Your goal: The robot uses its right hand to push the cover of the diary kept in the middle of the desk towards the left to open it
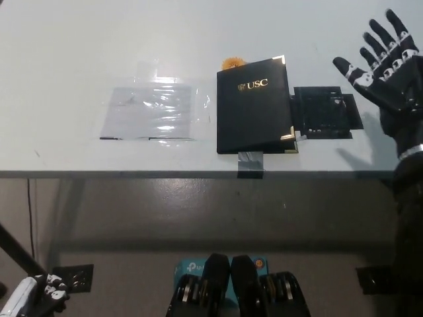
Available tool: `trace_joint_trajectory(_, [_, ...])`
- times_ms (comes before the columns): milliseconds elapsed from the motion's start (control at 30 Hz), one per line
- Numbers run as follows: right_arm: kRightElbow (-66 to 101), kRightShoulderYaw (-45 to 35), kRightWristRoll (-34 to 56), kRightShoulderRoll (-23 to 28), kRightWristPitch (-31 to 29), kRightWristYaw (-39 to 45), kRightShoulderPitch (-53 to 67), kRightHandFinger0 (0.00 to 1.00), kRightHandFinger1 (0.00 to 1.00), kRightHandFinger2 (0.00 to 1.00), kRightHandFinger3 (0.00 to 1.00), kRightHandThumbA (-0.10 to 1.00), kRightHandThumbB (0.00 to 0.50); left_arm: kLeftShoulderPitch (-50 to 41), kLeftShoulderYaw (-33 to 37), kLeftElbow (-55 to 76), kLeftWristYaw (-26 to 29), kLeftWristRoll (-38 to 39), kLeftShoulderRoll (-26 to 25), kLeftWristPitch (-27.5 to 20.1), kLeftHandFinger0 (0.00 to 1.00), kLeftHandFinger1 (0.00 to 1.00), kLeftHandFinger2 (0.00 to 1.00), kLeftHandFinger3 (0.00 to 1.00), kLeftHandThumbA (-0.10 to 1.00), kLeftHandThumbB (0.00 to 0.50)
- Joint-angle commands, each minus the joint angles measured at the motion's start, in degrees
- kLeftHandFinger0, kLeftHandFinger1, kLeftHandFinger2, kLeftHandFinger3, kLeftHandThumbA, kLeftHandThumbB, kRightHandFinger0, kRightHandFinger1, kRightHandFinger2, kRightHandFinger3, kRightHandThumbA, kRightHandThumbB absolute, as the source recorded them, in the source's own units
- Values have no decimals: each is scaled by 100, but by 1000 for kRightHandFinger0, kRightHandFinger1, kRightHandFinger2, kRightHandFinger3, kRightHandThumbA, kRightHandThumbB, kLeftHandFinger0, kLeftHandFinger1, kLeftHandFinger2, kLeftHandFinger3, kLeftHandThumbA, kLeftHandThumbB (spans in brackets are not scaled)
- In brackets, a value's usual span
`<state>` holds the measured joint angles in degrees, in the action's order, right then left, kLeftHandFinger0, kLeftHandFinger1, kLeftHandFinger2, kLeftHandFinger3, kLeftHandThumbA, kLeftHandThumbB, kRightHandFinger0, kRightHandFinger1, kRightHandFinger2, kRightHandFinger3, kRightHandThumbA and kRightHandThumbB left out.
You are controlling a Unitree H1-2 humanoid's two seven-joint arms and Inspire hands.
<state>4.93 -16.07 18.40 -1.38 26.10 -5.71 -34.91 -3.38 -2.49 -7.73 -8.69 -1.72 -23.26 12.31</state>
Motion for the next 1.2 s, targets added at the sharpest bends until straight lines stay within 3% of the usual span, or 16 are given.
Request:
trace_joint_trajectory(0, [-297, -322, 528, -202, 83, -704, -419, 1000, 1000, 1000, 1000, 971, 82, 31, -25, 61, -65, 6, -60, 2, 505, 580, 269, 413, 423, 500])
trace_joint_trajectory(433, [-1685, -1177, 715, -962, -350, -1166, -631, 1000, 1000, 991, 1000, 1000, 89, 23, -57, 48, -66, 30, 62, 74, 515, 589, 280, 424, 400, 500])
trace_joint_trajectory(533, [-1859, -1149, 714, -978, -557, -1058, -561, 1000, 990, 914, 988, 972, 83, 65, -22, 22, -89, 8, 65, 7, 511, 589, 283, 429, 409, 500])
trace_joint_trajectory(567, [-1940, -1124, 691, -1027, -714, -1005, -500, 984, 900, 819, 909, 923, 86, 82, -21, -42, -100, 17, 60, -62, 496, 577, 277, 425, 425, 500])
trace_joint_trajectory(600, [-2000, -1085, 670, -1079, -864, -933, -424, 953, 873, 795, 891, 897, 97, 90, -29, -56, -97, 26, 68, -54, 489, 569, 272, 419, 426, 500])
trace_joint_trajectory(1000, [-2325, -698, 729, -1222, -1164, -478, -141, 887, 866, 824, 930, 915, 92, 103, 13, -6, -92, -23, 105, 89, 500, 576, 257, 402, 419, 500])
trace_joint_trajectory(1167, [-2393, -544, 745, -1304, -1180, -415, -93, 913, 881, 852, 960, 912, 96, 42, 30, -2, -100, -8, 142, 59, 507, 585, 267, 393, 419, 500])
